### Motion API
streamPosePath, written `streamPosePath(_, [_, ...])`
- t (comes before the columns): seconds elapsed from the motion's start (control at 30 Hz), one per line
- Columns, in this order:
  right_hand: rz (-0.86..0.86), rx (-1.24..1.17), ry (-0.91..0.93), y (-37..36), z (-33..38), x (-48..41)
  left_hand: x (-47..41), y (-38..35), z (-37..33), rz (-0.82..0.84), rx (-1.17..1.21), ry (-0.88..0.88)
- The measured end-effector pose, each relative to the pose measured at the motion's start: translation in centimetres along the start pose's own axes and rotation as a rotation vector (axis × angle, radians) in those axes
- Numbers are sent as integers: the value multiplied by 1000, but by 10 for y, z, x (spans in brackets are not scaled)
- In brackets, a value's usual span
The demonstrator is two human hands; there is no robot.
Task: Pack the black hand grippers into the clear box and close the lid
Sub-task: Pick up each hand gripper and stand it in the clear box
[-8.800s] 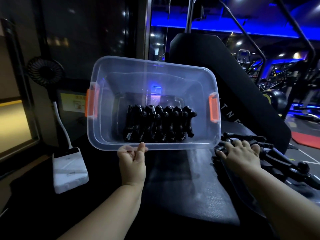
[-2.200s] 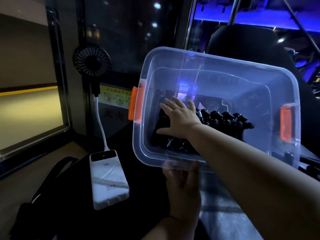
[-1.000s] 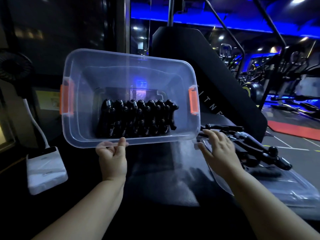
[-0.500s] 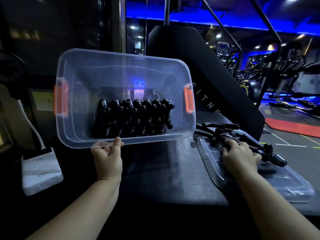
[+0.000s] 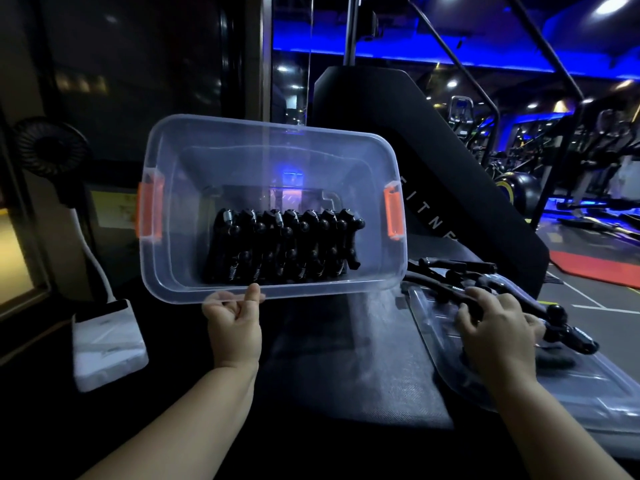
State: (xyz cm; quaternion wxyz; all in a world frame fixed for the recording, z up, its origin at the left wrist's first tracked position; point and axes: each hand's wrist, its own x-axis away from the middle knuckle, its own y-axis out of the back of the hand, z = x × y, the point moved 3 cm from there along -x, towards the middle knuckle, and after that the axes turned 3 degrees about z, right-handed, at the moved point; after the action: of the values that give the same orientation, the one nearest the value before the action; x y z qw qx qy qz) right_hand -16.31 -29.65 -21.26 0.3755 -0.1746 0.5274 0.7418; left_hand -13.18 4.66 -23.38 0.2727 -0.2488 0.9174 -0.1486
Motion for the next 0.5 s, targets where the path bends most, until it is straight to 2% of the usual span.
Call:
streamPosePath(0.13, [-47, 47, 183, 6, 9, 8, 0, 0, 0, -8, 10, 5])
streamPosePath(0.23, [72, 118, 237, -1, 9, 14, -1, 0, 0, -13, 14, 3])
streamPosePath(0.37, [156, 208, 200, -4, 5, 18, 0, 1, -1, -12, 9, 13])
streamPosePath(0.43, [180, 220, 128, -2, 5, 18, 0, 1, -1, -12, 12, 12])
streamPosePath(0.5, [281, 269, 36, -2, 4, 17, 0, 1, -2, -5, 9, 12])
